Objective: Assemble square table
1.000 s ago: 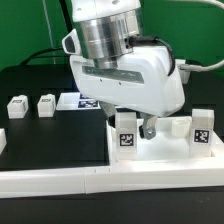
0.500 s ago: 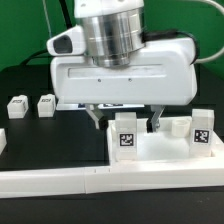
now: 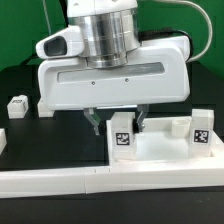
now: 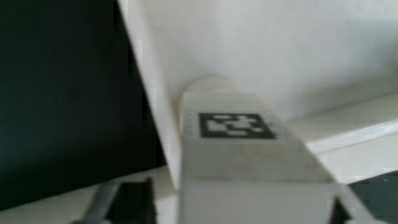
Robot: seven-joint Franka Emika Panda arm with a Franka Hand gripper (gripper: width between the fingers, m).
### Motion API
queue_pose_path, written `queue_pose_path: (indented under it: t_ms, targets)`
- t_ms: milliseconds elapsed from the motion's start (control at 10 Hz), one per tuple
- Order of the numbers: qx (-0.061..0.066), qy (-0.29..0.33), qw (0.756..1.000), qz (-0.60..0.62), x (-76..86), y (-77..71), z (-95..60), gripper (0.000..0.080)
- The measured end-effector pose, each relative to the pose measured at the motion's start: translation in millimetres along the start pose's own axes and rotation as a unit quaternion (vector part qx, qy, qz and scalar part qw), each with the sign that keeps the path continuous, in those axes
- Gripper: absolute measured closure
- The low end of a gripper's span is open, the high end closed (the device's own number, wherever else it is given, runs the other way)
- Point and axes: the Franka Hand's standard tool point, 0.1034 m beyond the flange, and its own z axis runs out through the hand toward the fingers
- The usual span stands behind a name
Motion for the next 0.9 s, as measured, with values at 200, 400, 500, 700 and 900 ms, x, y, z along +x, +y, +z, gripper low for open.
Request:
queue_pose_path:
  t_ms: [200, 400, 500, 700, 900]
  targets:
    - [0.001, 0.0, 0.998, 0.063, -0.1, -0.7, 0.1, 0.0511]
    - [0.002, 0.0, 0.99, 0.141, -0.3, -1.3, 0.1, 0.0511]
    - [0.01, -0.002, 0.977, 0.212, 0.1, -0.9, -0.2, 0.0511]
    - [0.019, -0.008, 0.933, 0.359, 0.1, 1.0, -1.0, 0.0511]
    - [0.045, -0.021, 0.849, 0.525, -2.9, 1.8, 1.5, 0.0509]
